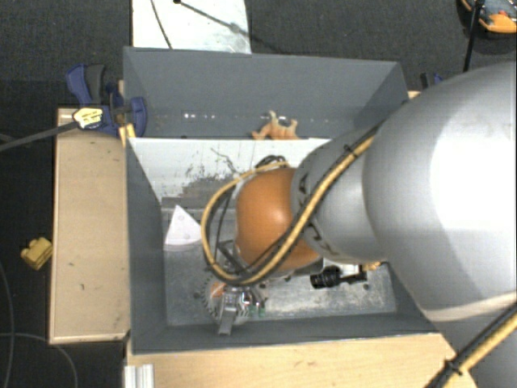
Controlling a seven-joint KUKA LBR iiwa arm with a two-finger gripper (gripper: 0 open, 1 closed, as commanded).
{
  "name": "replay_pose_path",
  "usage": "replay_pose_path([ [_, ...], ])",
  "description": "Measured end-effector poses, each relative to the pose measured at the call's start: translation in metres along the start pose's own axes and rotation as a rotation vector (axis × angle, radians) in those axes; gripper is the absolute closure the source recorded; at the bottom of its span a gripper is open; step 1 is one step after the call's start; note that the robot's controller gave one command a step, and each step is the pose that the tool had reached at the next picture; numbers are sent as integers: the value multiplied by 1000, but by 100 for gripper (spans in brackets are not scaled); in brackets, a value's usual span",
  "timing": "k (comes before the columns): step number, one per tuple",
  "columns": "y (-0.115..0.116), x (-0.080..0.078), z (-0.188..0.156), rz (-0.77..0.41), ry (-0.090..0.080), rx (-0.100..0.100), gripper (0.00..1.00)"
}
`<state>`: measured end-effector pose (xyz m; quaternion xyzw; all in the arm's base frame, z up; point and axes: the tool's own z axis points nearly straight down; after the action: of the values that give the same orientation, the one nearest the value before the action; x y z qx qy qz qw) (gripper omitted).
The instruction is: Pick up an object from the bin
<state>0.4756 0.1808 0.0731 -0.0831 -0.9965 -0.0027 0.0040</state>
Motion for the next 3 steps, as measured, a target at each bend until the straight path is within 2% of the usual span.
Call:
replay_pose_path([
  [1,-9,-7,-4,338,-6,-12,100],
  [3,-9,-6,-8,336,-5,-9,100],
])
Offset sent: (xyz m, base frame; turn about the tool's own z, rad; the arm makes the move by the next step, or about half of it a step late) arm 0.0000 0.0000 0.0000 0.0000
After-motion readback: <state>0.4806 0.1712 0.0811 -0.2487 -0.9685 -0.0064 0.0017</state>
